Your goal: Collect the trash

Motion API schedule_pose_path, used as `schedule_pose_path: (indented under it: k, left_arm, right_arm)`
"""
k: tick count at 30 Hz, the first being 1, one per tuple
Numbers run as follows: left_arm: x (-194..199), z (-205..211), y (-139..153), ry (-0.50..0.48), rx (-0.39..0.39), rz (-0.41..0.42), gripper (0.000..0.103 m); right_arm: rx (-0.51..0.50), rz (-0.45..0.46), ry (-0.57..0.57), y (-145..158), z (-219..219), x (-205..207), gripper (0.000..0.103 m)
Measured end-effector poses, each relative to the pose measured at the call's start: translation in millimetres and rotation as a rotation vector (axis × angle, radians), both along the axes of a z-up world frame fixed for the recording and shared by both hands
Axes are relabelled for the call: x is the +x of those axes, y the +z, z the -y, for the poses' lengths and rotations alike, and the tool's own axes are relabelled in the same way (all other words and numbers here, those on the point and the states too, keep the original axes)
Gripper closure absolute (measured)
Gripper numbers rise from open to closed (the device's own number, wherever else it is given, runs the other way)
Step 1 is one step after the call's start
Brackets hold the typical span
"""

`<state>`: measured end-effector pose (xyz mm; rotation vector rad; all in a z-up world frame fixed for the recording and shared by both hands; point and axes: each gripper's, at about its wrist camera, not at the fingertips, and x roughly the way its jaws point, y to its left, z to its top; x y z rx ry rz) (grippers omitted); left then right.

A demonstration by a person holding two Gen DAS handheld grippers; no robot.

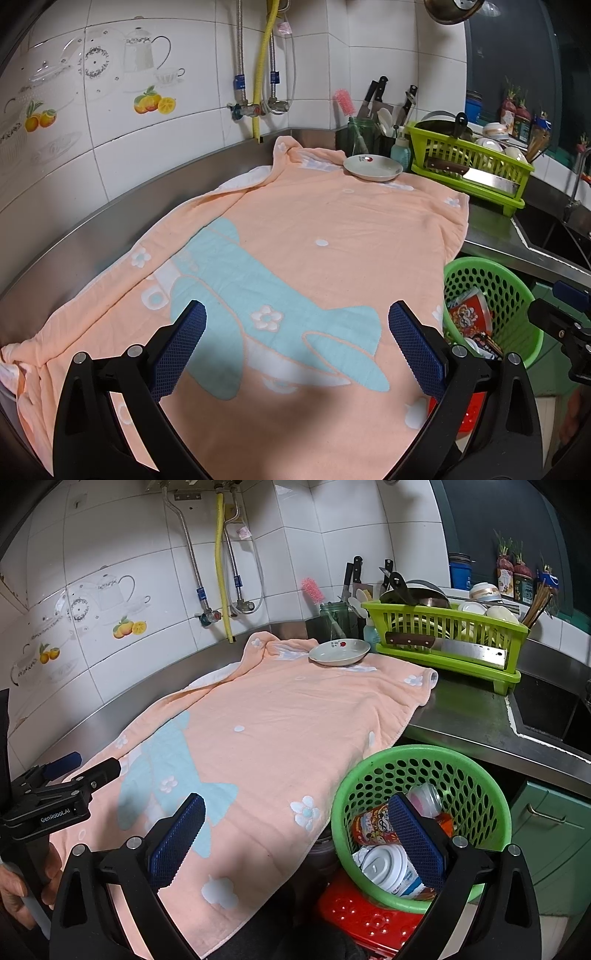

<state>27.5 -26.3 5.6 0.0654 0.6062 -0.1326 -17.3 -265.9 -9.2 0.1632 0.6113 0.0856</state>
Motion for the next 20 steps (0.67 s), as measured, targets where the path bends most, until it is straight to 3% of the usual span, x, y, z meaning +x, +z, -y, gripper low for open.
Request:
schedule_pose_path:
  k: [20]
  left_arm:
    - [1.9, 4.4, -1.3, -0.002, 0.01, -0.013, 0.005]
  right_arm:
    - [0.002, -0.008, -0.004, -2.5, 0.8, -0.5, 0.007]
